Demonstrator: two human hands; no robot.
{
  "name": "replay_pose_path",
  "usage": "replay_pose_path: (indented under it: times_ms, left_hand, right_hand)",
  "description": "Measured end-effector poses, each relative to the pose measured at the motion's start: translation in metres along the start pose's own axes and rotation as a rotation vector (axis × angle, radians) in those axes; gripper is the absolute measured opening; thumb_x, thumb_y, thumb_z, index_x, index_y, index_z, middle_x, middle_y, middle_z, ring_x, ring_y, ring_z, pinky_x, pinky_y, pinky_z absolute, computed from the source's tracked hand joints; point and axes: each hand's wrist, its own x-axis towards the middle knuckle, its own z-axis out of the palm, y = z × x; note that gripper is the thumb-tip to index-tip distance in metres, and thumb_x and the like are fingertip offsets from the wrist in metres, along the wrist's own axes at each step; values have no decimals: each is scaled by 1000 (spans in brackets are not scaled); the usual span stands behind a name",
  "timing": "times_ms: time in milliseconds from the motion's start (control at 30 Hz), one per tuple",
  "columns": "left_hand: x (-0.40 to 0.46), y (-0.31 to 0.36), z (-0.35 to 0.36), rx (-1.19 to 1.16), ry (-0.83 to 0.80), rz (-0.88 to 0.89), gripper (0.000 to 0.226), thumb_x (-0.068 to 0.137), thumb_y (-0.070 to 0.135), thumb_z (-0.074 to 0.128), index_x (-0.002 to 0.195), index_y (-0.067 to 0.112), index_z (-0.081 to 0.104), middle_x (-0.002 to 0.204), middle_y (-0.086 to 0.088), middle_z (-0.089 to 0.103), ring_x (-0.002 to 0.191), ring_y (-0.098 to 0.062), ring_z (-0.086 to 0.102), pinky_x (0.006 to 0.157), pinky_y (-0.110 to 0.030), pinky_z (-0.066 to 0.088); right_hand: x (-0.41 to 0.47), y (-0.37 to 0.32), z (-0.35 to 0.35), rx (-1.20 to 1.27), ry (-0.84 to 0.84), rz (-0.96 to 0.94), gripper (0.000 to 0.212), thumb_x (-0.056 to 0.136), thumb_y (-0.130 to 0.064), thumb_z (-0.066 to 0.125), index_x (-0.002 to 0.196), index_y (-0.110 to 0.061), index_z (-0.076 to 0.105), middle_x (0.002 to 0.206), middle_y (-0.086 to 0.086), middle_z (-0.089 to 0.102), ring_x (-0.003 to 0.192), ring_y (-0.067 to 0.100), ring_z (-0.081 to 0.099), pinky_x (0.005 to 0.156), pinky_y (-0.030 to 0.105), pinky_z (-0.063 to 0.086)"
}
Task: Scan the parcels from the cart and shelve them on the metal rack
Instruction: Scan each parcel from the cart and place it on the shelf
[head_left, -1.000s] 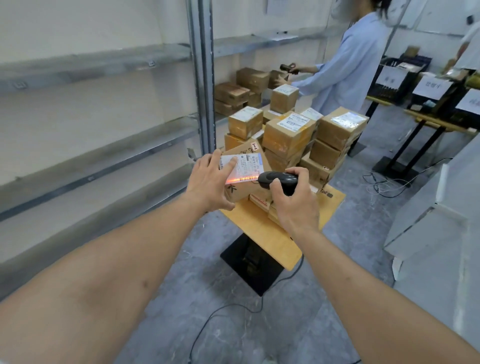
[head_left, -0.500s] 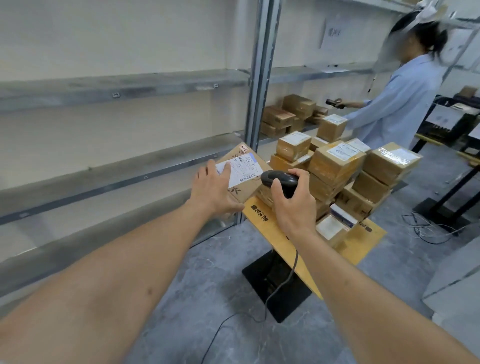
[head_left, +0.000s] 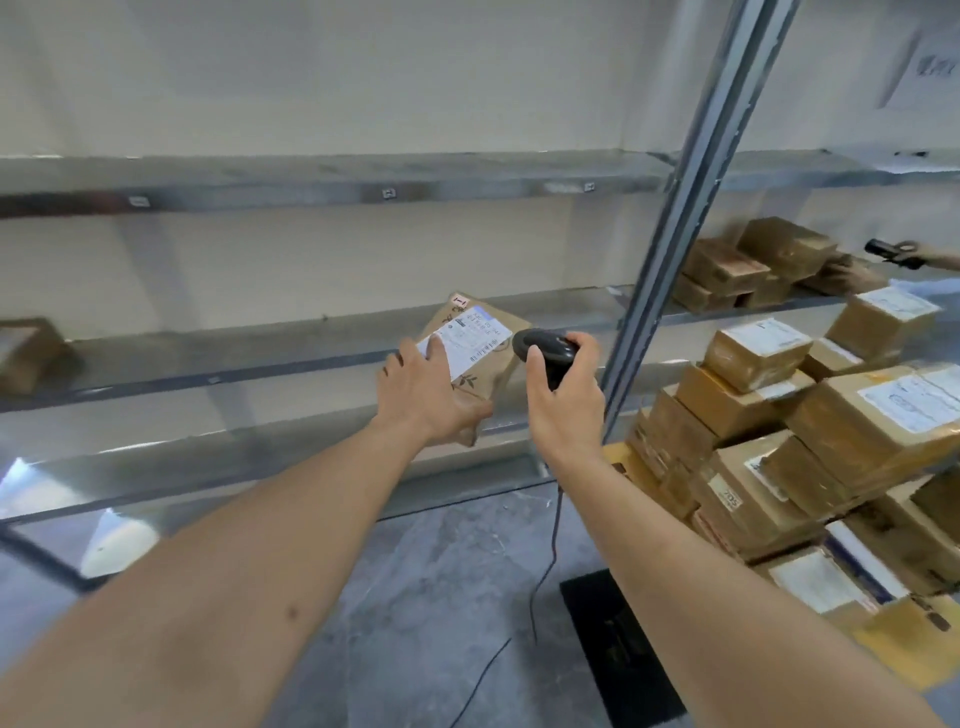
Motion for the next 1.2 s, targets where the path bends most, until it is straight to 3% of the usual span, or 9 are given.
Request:
replay_pose_path:
  times_ms: [300,467,600,733,867,1100,1200]
  left_hand:
    - [38,-76,-9,-43,78,-305,120,67,85,66,155,14,27,130,-15,38,115,-37,46,99,-44,39]
    - [46,-138,-23,-59,80,-427,115,69,81,69,153,14,30,130,-15,38,116,-39,48,97,-42,37]
    - [60,-210,-37,-63,95,-540,112,69,82,68,151,14,33,128,-14,40,117,-41,48,101,-44,37]
    - [76,-286,-53,-56,88,-576,114,68,84,66,151,13,33,129,-14,39,119,-41,47,103,-45,38]
    - [92,-360,-68,-52,66,-588,117,65,85,69,150,12,34,129,-15,40,121,-40,47,105,-46,39]
    - [124,-463,-87,-62,39,-618,118,66,85,71,150,10,33,133,-16,38,123,-41,45,106,-47,39]
    - [143,-499,-85,-66,12,-638,120,66,86,70,150,10,33,134,-16,38,124,-41,45,107,-48,39]
  right_hand:
    - [45,-22,105,36,-258,-49,39,104,-48,54,137,-32,40,110,-8,64,97,19,61,82,34,44]
    - [49,-45,165,26,-337,-87,36,105,-45,55,135,-29,41,107,-10,64,81,-1,58,80,32,41]
    - [42,-72,231,15,-397,-110,41,106,-46,52,141,-30,37,109,-5,62,90,18,60,86,37,47]
    - [29,-99,304,28,-408,-131,42,107,-45,52,142,-28,36,111,-4,61,95,20,62,86,37,49]
    - [9,-127,375,20,-413,-127,43,106,-46,53,141,-30,35,113,-3,62,100,23,64,92,46,54]
    - [-5,-159,470,10,-435,-122,43,106,-45,52,143,-30,35,117,-1,64,91,17,63,82,39,52]
    - [-3,-168,512,6,-456,-101,42,106,-46,52,142,-32,35,113,-2,64,96,22,66,84,44,57]
